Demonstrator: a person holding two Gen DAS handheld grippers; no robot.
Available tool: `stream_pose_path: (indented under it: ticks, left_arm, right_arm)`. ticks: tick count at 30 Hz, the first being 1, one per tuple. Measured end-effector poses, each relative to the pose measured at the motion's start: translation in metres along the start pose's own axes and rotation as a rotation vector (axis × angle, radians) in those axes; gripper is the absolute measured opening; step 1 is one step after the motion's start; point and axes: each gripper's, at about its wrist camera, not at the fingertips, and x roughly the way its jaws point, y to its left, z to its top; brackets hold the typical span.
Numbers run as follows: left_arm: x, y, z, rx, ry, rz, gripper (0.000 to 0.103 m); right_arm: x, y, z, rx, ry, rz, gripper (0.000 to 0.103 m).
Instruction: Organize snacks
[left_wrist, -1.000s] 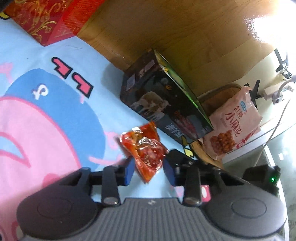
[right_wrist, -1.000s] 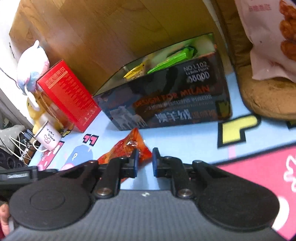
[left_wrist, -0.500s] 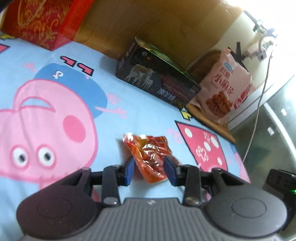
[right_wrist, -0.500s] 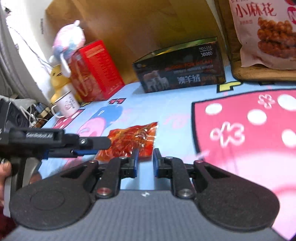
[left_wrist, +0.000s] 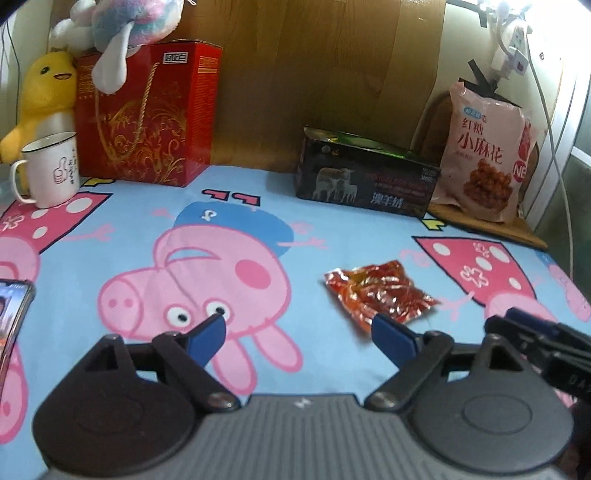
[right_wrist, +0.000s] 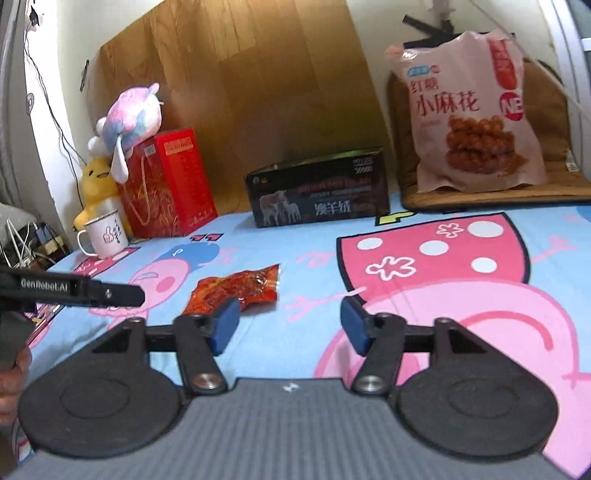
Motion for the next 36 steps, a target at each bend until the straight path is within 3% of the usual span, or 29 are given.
stream_pose_path:
  ticks: [14,36]
  left_arm:
    - [0.001,0.006,-0.017,0.072,-0.057,0.152,0.098]
    - [0.022,0.009,-0.02,0.112,-0.021,0.164,0.1]
  right_arm:
    - [-0.011,-0.005,-0.003,0.043,-0.051,-0.042,0.08]
    - [-0.005,-0.006,-0.002,0.052,-0.016,-0.021,0.084]
